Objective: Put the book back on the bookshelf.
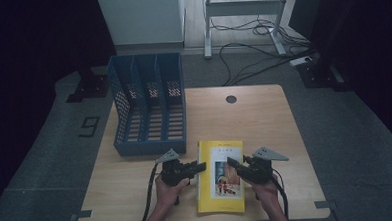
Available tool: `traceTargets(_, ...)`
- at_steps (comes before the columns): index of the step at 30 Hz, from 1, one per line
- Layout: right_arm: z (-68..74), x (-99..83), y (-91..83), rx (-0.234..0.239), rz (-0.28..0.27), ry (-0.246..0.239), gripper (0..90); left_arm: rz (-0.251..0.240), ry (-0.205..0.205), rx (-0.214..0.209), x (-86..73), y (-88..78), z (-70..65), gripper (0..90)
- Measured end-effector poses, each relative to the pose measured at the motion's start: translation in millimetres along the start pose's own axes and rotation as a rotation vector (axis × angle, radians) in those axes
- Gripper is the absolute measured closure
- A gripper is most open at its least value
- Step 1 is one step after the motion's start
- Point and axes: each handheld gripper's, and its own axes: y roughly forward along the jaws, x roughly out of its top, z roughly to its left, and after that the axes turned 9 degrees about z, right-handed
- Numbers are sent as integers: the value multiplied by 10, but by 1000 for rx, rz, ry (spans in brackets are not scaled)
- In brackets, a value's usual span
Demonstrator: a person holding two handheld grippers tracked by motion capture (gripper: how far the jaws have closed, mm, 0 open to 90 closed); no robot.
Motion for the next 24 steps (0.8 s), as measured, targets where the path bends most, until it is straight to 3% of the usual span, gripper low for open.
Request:
traceTargets(3,-9,-1,8,-1,10,1,499,-6,6,-1,1,-9,-15,725)
traceTargets(8,-38,-4,33,-19,30,43,389,-7,26,7,10,-34,-52,728)
traceTargets(16,-82,-15,66,-49,44,97,322,-16,36,4,5,-66,-73,731)
traceTargets(24,-72,-8,95,18,45,115,242,-25,65,-10,27,-103,-158,738)
